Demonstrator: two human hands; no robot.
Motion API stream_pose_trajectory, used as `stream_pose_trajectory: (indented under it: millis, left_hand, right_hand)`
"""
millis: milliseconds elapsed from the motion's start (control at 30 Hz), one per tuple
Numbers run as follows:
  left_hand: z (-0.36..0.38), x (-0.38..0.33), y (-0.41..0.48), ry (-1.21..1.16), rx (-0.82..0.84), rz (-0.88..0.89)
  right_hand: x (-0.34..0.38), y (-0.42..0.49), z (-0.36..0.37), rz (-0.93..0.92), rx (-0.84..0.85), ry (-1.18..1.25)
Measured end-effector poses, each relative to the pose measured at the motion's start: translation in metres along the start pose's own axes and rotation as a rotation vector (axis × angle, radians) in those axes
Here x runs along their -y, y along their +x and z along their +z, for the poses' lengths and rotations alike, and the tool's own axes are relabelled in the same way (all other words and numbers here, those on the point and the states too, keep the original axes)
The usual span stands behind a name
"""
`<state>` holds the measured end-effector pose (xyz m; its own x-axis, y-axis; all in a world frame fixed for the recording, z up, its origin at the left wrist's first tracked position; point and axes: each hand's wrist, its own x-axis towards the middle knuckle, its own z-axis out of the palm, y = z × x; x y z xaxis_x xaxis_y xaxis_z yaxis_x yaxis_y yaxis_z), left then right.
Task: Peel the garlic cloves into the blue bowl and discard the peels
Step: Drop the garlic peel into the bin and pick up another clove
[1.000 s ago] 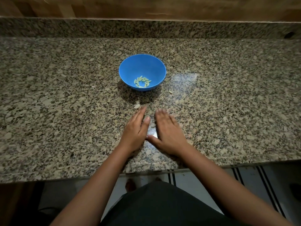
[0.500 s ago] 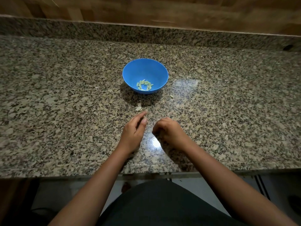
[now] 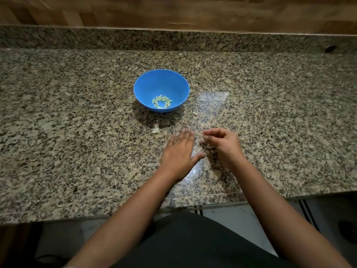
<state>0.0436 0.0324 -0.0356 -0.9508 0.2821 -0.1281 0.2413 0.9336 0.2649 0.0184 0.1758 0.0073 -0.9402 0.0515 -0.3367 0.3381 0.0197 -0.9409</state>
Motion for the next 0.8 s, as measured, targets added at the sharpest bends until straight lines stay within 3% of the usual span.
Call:
stream_pose_trajectory:
  millis: [167,367,467,633,800]
  left_hand:
    - [-0.002,0.005,-0.01,-0.448,-0.335,0.035]
    - [-0.005,-0.006,-0.022,-0.48,-0.371,-0.07]
    - [-0.009,-0.003,-0.026,-0.699,-0.421,-0.282]
    - [-0.028,0.019,-0.058,-1.381,-0.588,-0.684]
    - [-0.048,0.07,-0.134,-1.539,-0.892,-0.821]
  right_hand:
    - [-0.001,0.001,-0.004,0.013,0.005,0.075]
    - [-0.001,-0.002,0.0,0.13,0.054,0.141]
    - [0.002,-0.007,0.013,0.132,0.129,0.132]
    - [0.007,-0.023,0.056,0.175,0.323,0.053]
    - [0.01,-0.065,0.147,0.212,0.566,-0.046]
